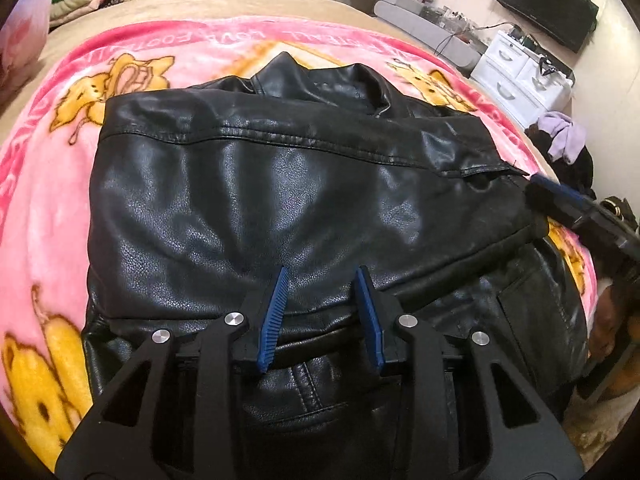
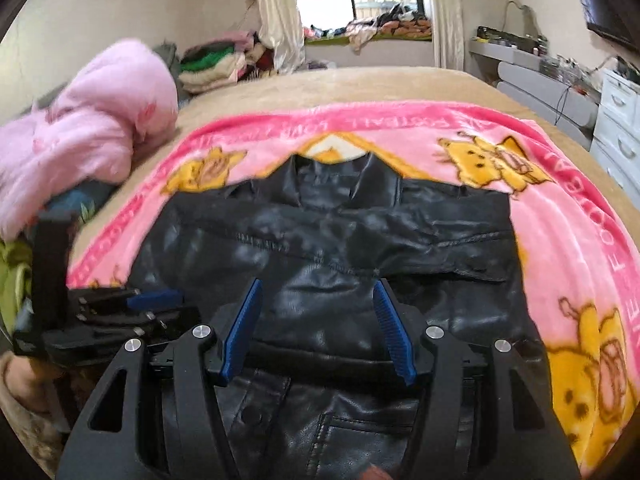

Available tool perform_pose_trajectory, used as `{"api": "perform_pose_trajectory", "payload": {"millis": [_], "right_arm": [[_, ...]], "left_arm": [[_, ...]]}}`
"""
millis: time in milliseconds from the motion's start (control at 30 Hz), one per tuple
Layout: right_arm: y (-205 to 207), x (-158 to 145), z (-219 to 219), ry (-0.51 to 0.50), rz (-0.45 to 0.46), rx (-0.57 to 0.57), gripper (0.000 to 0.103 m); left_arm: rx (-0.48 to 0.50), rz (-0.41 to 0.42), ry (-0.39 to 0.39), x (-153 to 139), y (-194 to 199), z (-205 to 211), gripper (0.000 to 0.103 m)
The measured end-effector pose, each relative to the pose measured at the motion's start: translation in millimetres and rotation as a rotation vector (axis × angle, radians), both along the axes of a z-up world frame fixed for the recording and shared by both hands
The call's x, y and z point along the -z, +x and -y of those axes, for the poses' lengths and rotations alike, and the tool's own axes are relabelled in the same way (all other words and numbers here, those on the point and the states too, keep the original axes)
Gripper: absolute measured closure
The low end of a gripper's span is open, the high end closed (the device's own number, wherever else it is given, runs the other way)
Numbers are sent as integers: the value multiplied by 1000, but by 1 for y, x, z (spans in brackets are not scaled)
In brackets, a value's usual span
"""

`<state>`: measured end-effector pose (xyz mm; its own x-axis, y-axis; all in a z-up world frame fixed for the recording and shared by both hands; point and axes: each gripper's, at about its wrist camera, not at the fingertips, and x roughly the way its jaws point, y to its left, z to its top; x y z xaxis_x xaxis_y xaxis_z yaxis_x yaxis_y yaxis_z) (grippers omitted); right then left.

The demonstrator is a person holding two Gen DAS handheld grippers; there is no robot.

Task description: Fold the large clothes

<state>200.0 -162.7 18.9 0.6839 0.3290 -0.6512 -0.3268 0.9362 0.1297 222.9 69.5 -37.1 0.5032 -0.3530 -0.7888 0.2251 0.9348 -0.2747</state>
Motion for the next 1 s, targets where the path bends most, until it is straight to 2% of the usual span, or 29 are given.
{"api": "perform_pose_trajectory", "payload": {"millis": [100, 200, 267, 367, 467, 633, 733, 800, 867, 1000], "right_arm": [[5, 16, -3, -88, -27, 29, 47], [15, 39, 8, -126, -101, 78, 48], [18, 52, 15, -190, -114, 126, 49], [20, 62, 25, -127, -138, 130, 49], [20, 58, 25, -124, -134, 133, 47], [6, 43, 27, -50, -97, 127, 43], [-2, 36, 29, -19, -77, 126, 33], [-6, 32, 30, 6, -74, 129, 24], [-9, 30, 31, 22, -73, 130, 20], [-14, 23, 33, 40, -53, 140, 12]], "left_arm": [[2, 0, -1, 0, -1, -1, 76], [6, 2, 1, 0, -1, 0, 76], [7, 4, -1, -1, -2, 0, 76], [11, 6, 5, -2, -2, 1, 76], [9, 8, 13, -3, -3, 2, 76], [7, 7, 6, -4, -3, 2, 76], [9, 6, 5, -5, -3, 2, 75], [12, -1, -17, -6, -4, 1, 68], [15, 1, -17, -8, -5, 1, 67], [14, -1, -28, -11, -7, 2, 57]]}}
